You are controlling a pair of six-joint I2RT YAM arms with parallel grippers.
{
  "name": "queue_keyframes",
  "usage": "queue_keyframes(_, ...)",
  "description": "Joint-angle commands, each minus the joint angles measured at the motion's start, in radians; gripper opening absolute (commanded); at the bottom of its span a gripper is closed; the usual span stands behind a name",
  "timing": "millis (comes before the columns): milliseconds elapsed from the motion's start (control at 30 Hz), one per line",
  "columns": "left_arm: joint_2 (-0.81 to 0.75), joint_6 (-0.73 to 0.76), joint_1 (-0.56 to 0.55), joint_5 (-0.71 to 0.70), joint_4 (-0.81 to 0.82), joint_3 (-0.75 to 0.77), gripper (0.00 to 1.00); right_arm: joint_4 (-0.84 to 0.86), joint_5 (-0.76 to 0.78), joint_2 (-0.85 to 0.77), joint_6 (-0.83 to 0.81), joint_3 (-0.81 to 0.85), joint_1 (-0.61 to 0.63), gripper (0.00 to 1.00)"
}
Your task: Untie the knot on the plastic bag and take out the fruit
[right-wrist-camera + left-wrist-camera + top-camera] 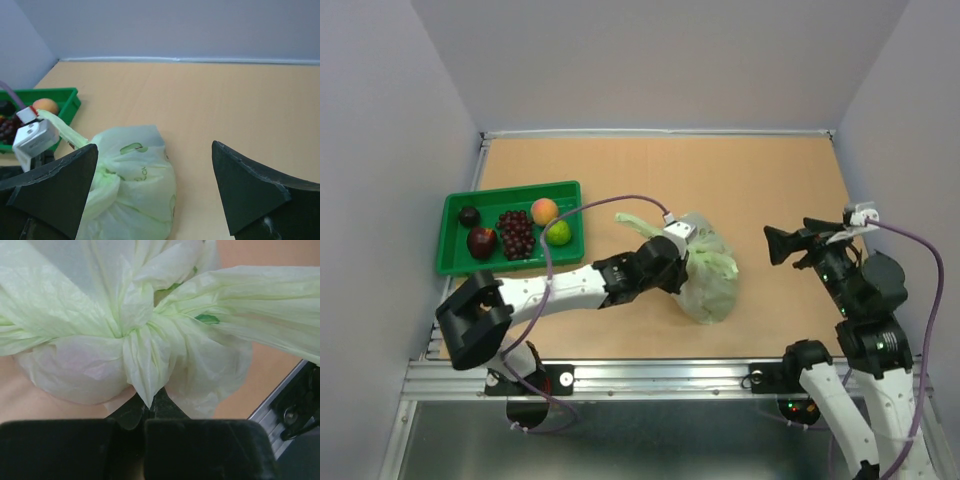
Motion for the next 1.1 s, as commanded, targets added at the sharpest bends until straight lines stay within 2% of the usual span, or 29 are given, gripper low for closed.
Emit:
queue_keyframes(0, -0.207, -0.059, -0.043, -0.200, -0.083, -0.145, 0.00, -0.060, -0.161, 0.140, 0.017, 0.095, 0.007, 1.00)
queue_keyframes(133, -0.375, -0.124, -0.062, -0.218, -0.078, -0.281, 0.01, -0.096, -0.310, 0.333, 0.037, 0.135, 0.009, 1.00)
queue_keyframes(333, -0.445, -0.141, -0.071, -0.234, -0.062, -0.361, 0.01, -0.092, -0.479, 0.542, 0.005, 0.164, 0.033, 0.95)
queue_keyframes(400, -0.439, -0.141, -0.072, -0.243, -0.060, -0.361, 0.01, -0.090, -0.470, 0.575, -0.007, 0.184, 0.070, 0.93)
queue_keyframes(533, -0.411, -0.138, -0.071, -0.264, -0.058, -0.349, 0.01, -0.073, -0.379, 0.707, -0.036, 0.213, 0.283, 0.92)
queue_keyframes(633, -0.390, -0.130, -0.069, -0.292, -0.068, -0.334, 0.01, -0.044, -0.329, 0.788, -0.069, 0.229, 0.363, 0.92)
queue_keyframes(733, -0.374, -0.119, -0.069, -0.292, -0.066, -0.325, 0.01, -0.018, -0.316, 0.827, -0.093, 0.242, 0.395, 0.90)
queue_keyframes(1067, -0.365, -0.104, -0.069, -0.287, -0.063, -0.300, 0.01, 0.031, -0.290, 0.977, -0.158, 0.295, 0.475, 0.73)
